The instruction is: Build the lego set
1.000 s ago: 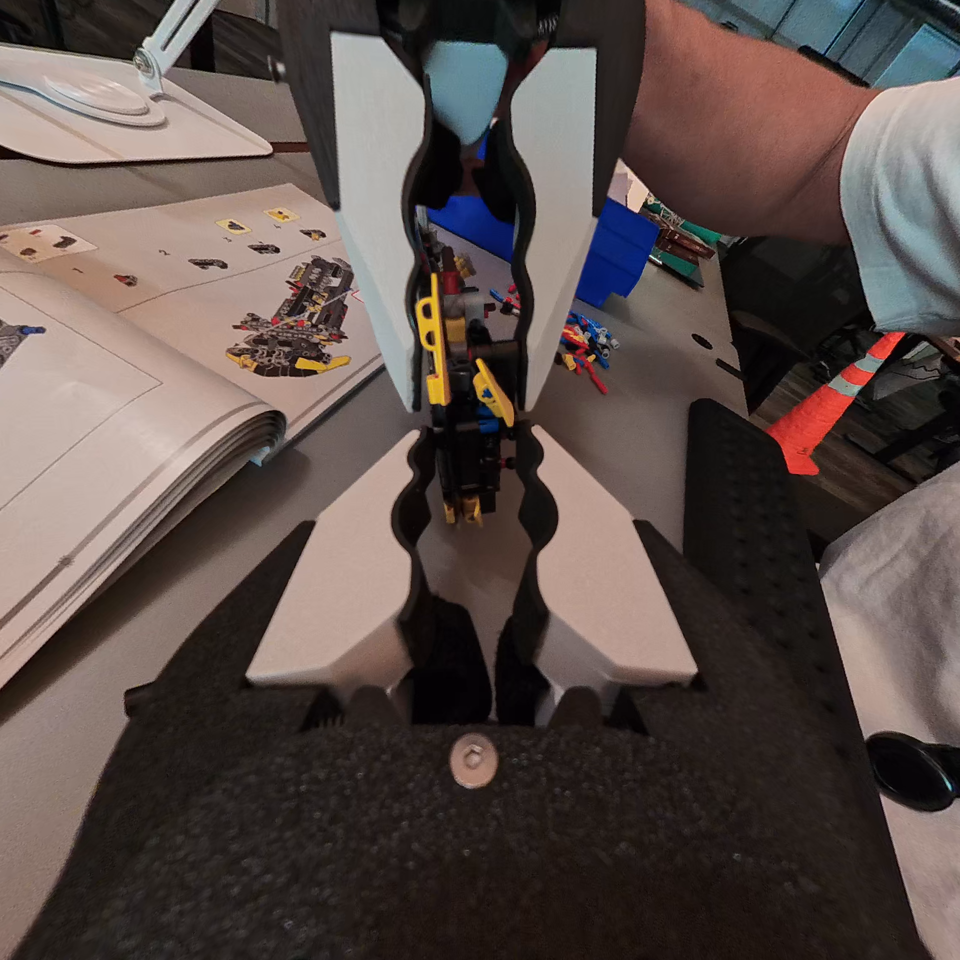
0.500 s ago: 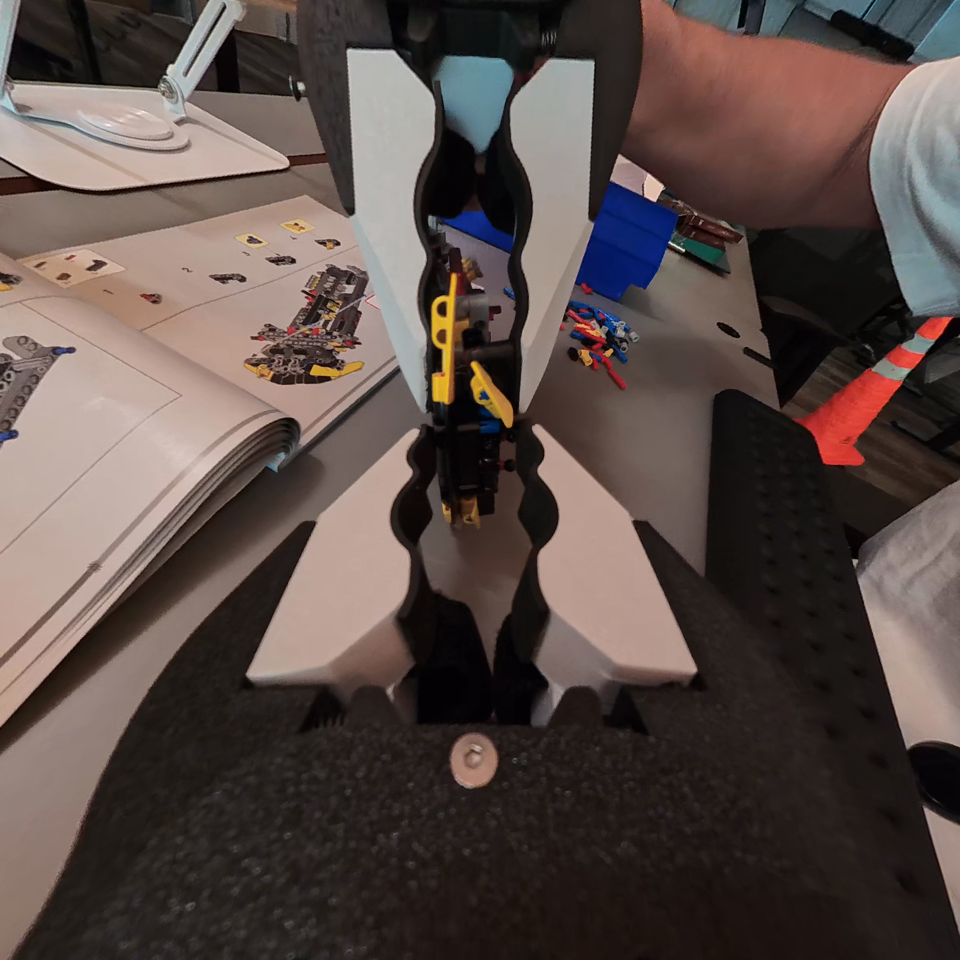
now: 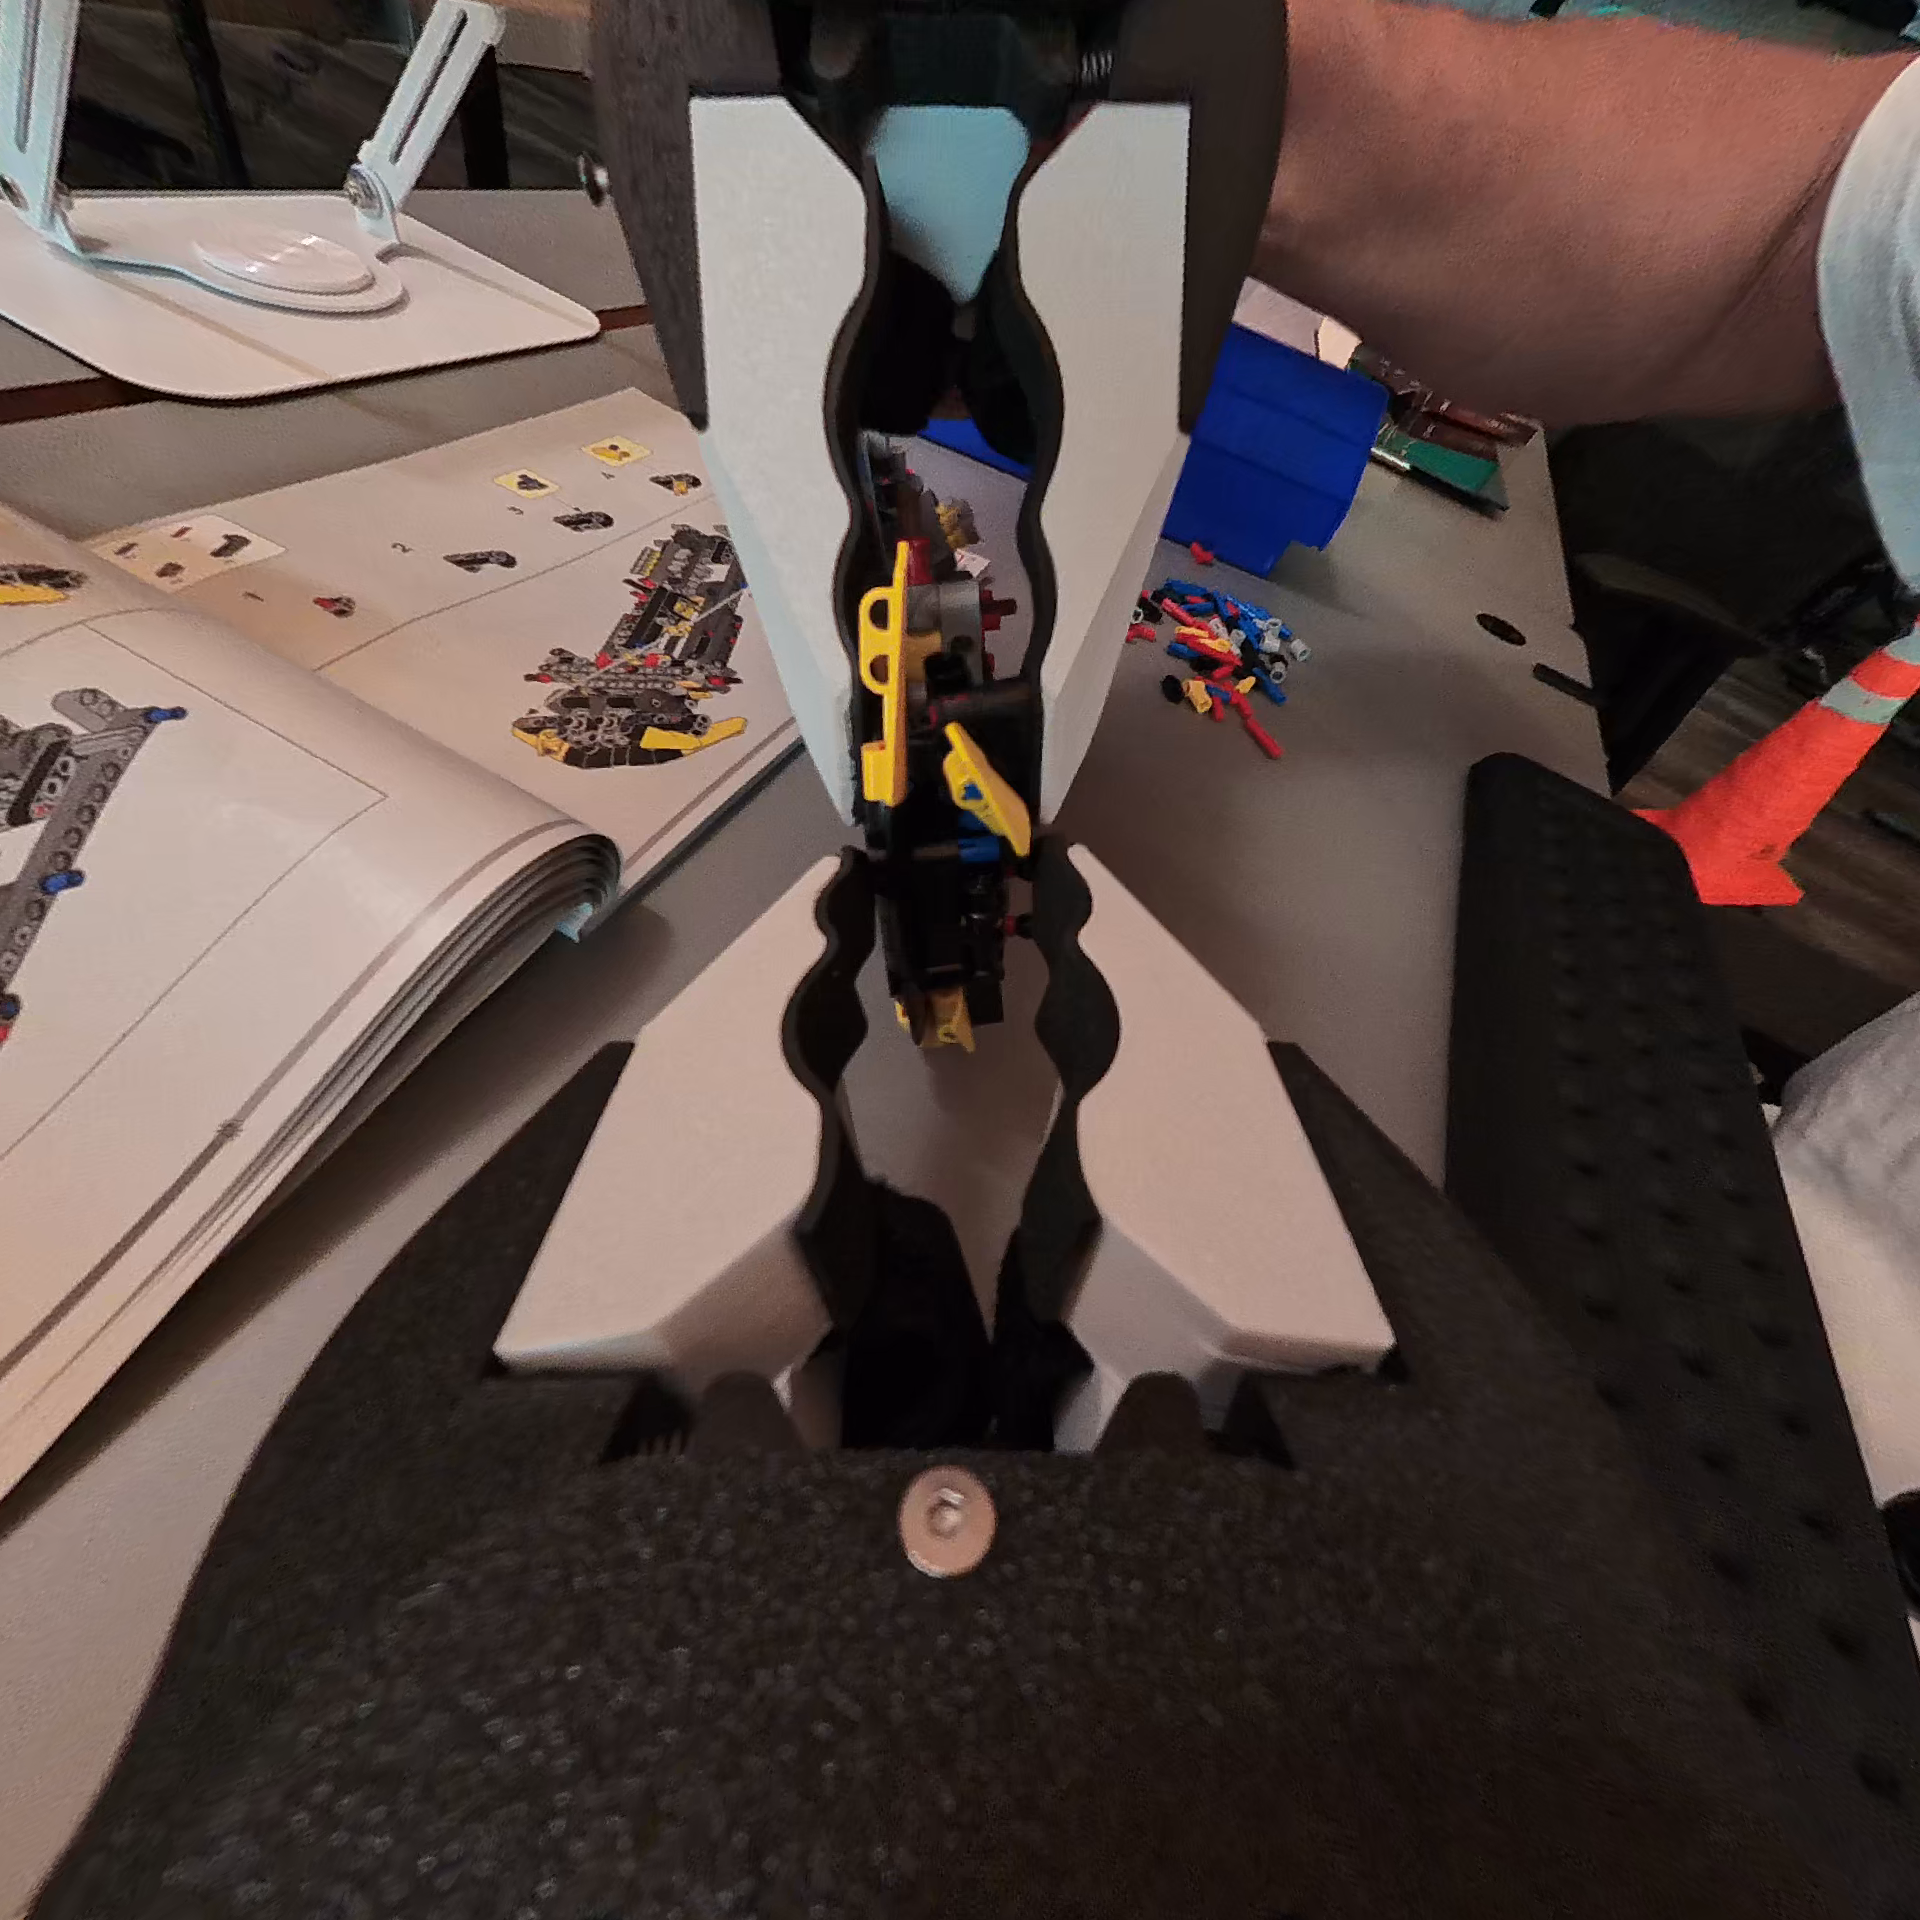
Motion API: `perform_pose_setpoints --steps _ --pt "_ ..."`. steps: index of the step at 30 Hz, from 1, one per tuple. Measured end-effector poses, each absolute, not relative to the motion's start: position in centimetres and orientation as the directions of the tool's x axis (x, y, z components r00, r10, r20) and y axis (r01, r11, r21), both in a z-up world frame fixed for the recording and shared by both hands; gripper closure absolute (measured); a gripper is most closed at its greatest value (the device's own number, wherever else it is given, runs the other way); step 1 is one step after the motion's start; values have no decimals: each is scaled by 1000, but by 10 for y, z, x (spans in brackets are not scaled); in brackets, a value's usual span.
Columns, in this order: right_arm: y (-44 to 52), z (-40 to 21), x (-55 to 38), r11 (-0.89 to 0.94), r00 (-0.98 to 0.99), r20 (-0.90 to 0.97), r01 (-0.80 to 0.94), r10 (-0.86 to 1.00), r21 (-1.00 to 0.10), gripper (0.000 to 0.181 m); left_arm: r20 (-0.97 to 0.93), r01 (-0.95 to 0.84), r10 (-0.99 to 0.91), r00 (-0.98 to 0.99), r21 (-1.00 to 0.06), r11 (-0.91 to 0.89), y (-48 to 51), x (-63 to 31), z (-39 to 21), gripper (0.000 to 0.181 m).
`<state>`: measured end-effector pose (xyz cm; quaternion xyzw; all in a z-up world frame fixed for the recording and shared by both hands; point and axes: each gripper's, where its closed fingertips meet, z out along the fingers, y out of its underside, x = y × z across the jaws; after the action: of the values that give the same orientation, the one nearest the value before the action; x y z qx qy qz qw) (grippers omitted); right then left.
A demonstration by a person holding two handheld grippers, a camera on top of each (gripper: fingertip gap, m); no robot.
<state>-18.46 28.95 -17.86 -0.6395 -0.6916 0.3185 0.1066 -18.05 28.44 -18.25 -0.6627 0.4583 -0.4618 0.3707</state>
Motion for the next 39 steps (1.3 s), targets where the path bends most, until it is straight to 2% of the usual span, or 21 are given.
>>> perform_pose_setpoints --steps 7,11,12,14,19,21,26,39 --pt "288 -180 -180 -11 -135 -243 855 961 -518 145 220 -272 -964 151 -928 -254 282 -179 -181 152" --pt "286 -197 -167 34 -122 -201 919 972 -392 147 201 -273 -968 148 -933 -236 281 -178 -180 152" --pt "284 -194 -170 61 -149 -183 908 972 -416 153 201 -272 -969 146 -933 -235 280 -178 -180 152" --pt "285 -193 -171 82 -157 -143 902 977 -425 153 185 -274 -971 151 -936 -221 281 -178 -180 152" --pt "285 -184 -174 7 -120 -205 876 971 -483 144 185 -274 -970 158 -936 -223 282 -178 -180 152" --pt "283 -177 -179 -32 -105 -237 857 966 -514 147 185 -273 -970 158 -936 -223 282 -178 -180 152" --pt "285 -179 -178 -15 -103 -209 867 973 -498 152 177 -274 -971 162 -937 -216 282 -177 -180 152" --pt "284 -180 -178 5 -105 -147 831 984 -557 156 159 -285 -975 153 -938 -198 280 -177 -181 152"
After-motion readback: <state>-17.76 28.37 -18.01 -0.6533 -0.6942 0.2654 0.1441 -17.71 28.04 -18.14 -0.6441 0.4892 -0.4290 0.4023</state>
